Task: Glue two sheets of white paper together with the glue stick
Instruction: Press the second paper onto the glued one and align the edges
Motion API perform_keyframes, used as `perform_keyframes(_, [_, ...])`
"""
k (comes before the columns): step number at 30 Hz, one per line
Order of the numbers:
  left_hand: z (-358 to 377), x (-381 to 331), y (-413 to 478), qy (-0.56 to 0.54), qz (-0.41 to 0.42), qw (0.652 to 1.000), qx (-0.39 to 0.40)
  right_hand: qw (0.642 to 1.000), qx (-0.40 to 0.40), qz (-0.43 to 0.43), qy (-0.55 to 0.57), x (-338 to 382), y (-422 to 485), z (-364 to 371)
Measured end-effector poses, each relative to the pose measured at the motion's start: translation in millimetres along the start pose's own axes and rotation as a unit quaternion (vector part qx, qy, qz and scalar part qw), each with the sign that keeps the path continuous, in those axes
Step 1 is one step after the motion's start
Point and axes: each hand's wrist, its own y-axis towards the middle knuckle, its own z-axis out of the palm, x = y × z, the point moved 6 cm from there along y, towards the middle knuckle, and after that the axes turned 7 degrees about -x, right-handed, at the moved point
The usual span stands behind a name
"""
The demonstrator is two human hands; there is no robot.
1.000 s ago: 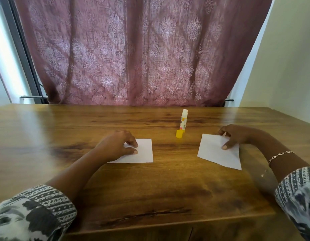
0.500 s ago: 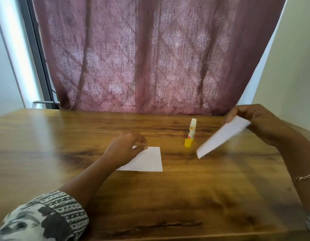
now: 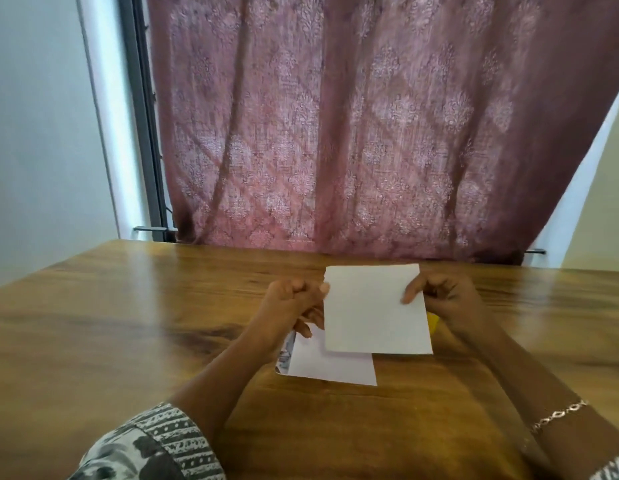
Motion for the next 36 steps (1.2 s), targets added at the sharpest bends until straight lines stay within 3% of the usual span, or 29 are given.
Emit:
perform_keyframes(7, [-3.6,1.9,2.5,0.039,0.002,0.999,-0.012,0.998,-0.011,0.033,-0.049,-12.1,-4.8,-1.3])
perform_keyframes(11, [-10.4,-5.8,4.1,0.042,0.039,0.997,-0.042,0.995,-0.084,0.050,-0.011,-16.1,-3.3,-5.9])
perform_keyframes(16, [-15.8,-9.2,6.0,0.004,0.047,0.998,-0.042,0.977,-0.108,0.175,-0.053,-29.3,-13.5,-5.0])
perform_keyframes(22, [-13.7,-15.5,6.4,0.033,0.086,0.996,0.005,0.942,-0.075,0.320,0.061,-43.7,-24.0,8.8])
perform_keyframes(27, [-10.0,-18.3,7.5,0.077,0.116,0.989,0.050,0.931,-0.117,0.325,0.120,-45.5,-21.3,4.1])
perform_keyframes(36, [-0.8,-19.0,3.5,0.115,0.122,0.978,0.121,0.925,-0.175,0.335,0.049,-45.7,-25.6,-1.5])
